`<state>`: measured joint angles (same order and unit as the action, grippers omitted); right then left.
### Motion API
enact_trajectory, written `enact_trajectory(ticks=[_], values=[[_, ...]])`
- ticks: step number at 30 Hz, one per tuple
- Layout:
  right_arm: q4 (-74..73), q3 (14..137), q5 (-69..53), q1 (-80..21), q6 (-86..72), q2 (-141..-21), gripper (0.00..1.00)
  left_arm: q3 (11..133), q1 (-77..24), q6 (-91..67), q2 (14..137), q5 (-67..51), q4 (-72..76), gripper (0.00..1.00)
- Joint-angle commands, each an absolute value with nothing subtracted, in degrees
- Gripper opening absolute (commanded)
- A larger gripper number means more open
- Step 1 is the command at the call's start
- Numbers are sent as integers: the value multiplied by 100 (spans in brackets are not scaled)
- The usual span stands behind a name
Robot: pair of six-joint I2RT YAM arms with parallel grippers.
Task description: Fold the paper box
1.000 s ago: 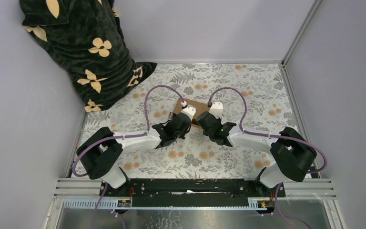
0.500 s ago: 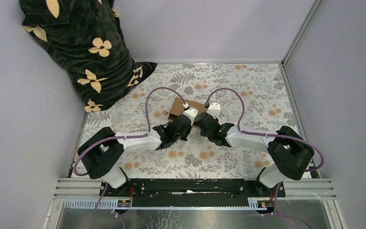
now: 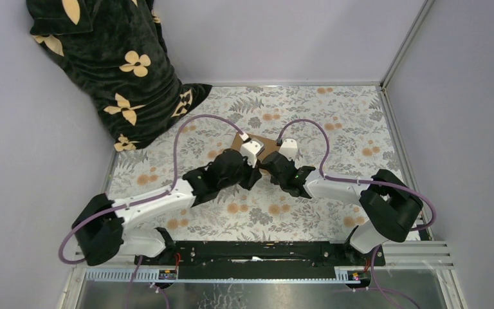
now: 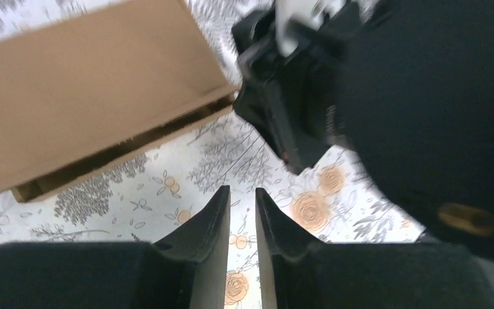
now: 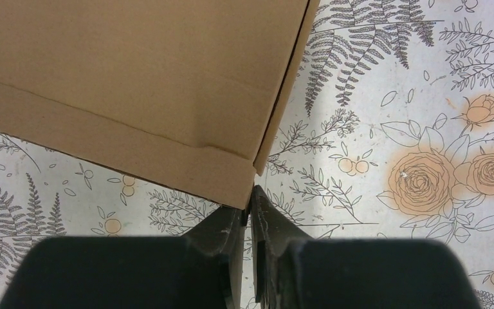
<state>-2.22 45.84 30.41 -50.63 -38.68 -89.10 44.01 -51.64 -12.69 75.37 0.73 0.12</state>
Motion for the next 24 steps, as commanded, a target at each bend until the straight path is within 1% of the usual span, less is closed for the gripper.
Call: enact_trajectory(ticks=[1, 5, 14, 20, 23, 24], values=[[-211, 4580, 3176, -5098, -3854, -8791, 13, 4752, -5038, -1342, 7106, 346, -118, 28], [-207, 4571, 3198, -5098, -3742, -8773, 13, 5050, -4673, -1418, 7511, 355, -29, 28], [-141, 4562, 3187, -5098, -3529, -8796, 13, 5435, -4128, -1435, 8981, 56, 822, 25], [-61, 4518, 3133, -5098, -3408, -8807, 14, 5525, -4009, -1402, 9428, 145, 892, 24], [-54, 4500, 3037, -5098, -3359, -8798, 17, 5484, -4005, -1403, 9523, 119, 864, 24], [-59, 4497, 2981, -5098, -3347, -8790, 21, 5458, -4007, -1406, 9565, 96, 866, 24]])
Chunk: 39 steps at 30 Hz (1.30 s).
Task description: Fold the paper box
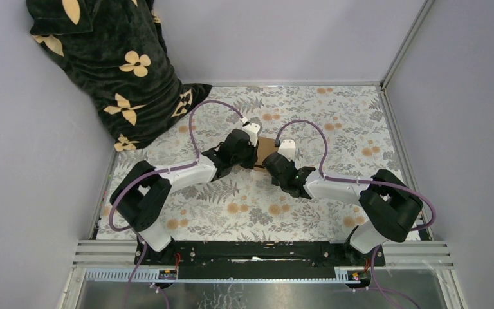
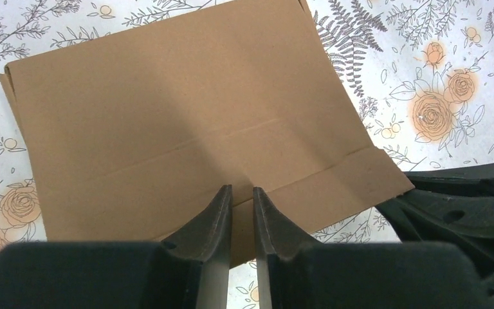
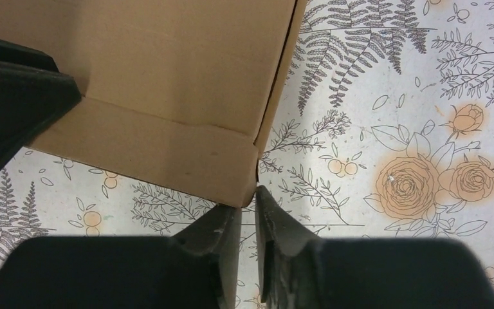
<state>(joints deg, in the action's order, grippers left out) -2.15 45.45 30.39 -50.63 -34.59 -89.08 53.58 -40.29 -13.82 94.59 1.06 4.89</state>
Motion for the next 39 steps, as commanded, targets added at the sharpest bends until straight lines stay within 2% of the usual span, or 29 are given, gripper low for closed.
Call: enact_trajectory(ticks=[1, 7, 15, 24, 33, 39], values=[[132, 4480, 2925, -5098, -3313, -8780, 24, 5433, -4008, -1418, 9607, 93, 874, 23], [153, 4466, 2722, -5098, -3239, -8768, 42, 5190, -4008, -1522, 9779, 29, 1061, 22], [35, 4366, 2327, -5047, -3114, -8293, 52, 5118, -4006, -1547, 10067, 26, 1158, 22], [-533, 4570, 2008, -4644, -3012, -7475, 55, 5082, -4008, -1565, 10138, -113, 1195, 21], [-511, 4967, 1451, -4073, -2706, -8103, 55, 4896, -4008, -1613, 9752, -102, 1182, 21], [-589, 5395, 1285, -4039, -2504, -8651, 55, 4922, -4007, -1580, 9499, -48, 1072, 22]])
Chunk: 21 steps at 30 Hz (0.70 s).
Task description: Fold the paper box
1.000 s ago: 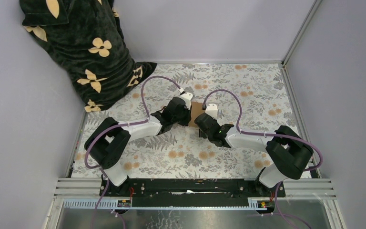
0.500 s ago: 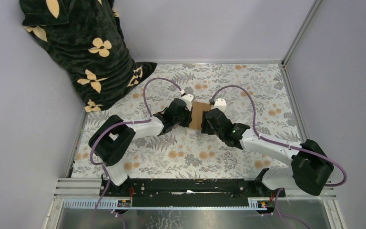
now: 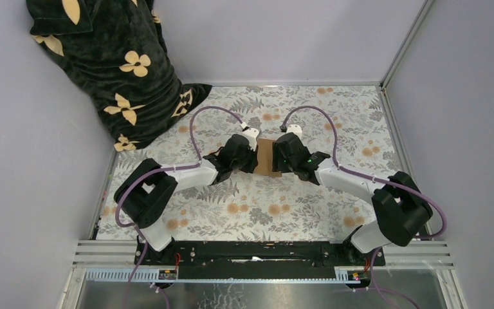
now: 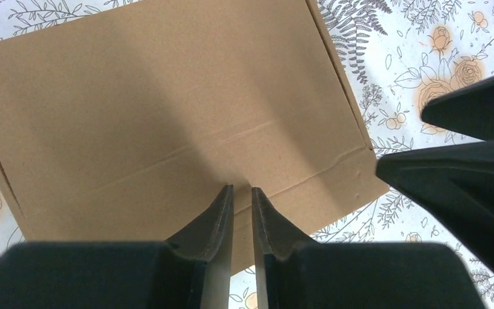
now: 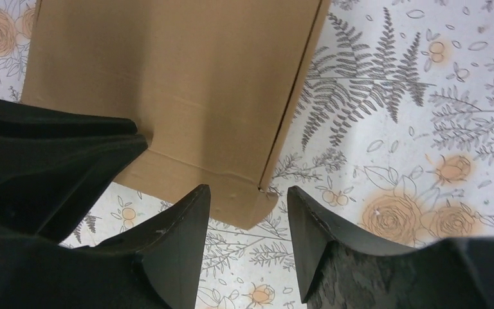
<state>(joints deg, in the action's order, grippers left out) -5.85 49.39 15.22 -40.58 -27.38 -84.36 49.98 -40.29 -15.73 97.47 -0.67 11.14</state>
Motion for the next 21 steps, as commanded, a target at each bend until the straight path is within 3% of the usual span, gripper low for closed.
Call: enact_trajectory(ticks=[1, 8, 15, 21], values=[[-613, 5461, 1282, -4036, -2473, -8717, 55, 4936, -4008, -1582, 9467, -70, 1070, 22], [-972, 6022, 1640, -4036, -2188, -9207, 49, 4957, -3996, -1568, 9220, -27, 964, 23], [-856, 6135, 1413, -4037, -2117, -9397, 26, 4717, -3569, -1505, 8892, 362, 798, 21], [-773, 6081, 1152, -4038, -2237, -9563, 25, 4554, -3274, -1491, 8993, 319, 822, 13]])
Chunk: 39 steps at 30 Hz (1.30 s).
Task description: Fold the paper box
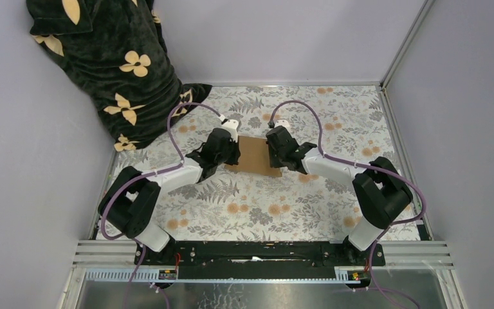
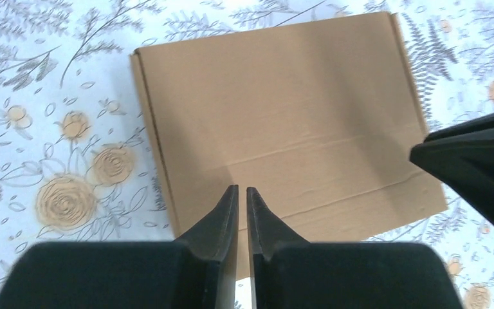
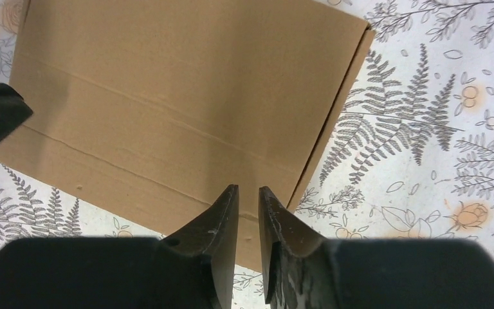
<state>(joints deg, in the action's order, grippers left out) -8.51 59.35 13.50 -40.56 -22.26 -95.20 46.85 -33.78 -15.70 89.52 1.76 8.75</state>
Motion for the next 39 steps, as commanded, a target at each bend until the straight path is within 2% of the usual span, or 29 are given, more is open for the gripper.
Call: enact_trajectory(ticks=[1, 12, 20, 26, 30, 36, 39], values=[[-720, 6036, 1114, -4035, -2262, -9563, 25, 4522, -3259, -1486, 9035, 324, 843, 13], [-771, 5834, 1142, -4041, -2388, -9822, 25, 4168, -3197, -1625, 9781, 63, 1328, 11], [-802, 5704, 1335, -4032, -2365, -9680, 25, 3977, -3205, -1733, 9209, -204, 1228, 11], [-885, 5510, 1492, -4026, -2203, -8970, 31, 3903, -3217, -1898, 8429, -228, 863, 15], [-921, 5170, 1564, -4029, -2144, -8079, 46, 3971, -3223, -1949, 7827, -220, 526, 20], [-1546, 4779, 1468, -4037, -2137, -6673, 49, 4161, -3361, -2101, 6972, -164, -266, 27], [-1828, 4435, 884, -4035, -2450, -5892, 49, 4020, -3680, -2379, 6364, -329, -475, 29]])
